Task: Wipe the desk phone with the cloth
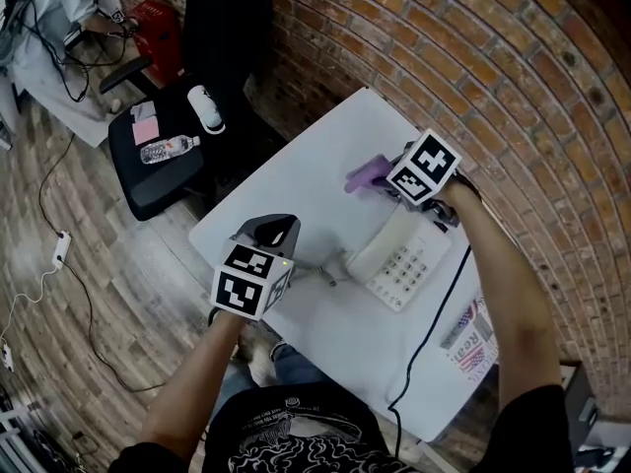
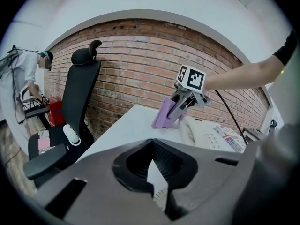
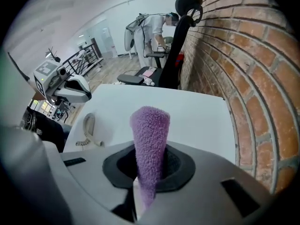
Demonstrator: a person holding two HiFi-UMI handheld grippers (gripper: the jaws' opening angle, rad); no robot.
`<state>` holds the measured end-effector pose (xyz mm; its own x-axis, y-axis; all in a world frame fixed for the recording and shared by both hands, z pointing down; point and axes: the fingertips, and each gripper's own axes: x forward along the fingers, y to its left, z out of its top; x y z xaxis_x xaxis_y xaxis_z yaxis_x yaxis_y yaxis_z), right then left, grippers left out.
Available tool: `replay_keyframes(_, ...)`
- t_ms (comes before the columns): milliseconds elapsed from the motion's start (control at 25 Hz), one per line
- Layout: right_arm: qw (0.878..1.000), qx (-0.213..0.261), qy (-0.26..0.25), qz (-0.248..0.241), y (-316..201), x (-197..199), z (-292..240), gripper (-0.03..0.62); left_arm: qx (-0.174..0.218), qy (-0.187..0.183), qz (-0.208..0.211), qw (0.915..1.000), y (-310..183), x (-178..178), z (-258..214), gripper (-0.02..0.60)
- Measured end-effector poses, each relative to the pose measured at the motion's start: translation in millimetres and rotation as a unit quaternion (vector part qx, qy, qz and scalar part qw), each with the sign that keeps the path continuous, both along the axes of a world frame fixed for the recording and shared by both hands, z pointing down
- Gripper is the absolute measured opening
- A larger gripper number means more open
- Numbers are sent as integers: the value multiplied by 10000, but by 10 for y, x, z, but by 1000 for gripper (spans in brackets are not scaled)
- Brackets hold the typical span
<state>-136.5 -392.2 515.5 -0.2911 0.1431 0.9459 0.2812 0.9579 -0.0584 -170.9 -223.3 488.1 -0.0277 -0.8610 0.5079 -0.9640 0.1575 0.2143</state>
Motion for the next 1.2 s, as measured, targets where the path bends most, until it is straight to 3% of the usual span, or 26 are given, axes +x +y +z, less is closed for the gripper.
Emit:
replay_keyframes(560,9934,109,655,-930,449,110,87,48,-37,28,-18,10000,212,-32,38,6)
replay_keyframes(1200,9858,291,1132,-1207,935,234,161,48,-5,-23,141,9999,536,-106,-76,6)
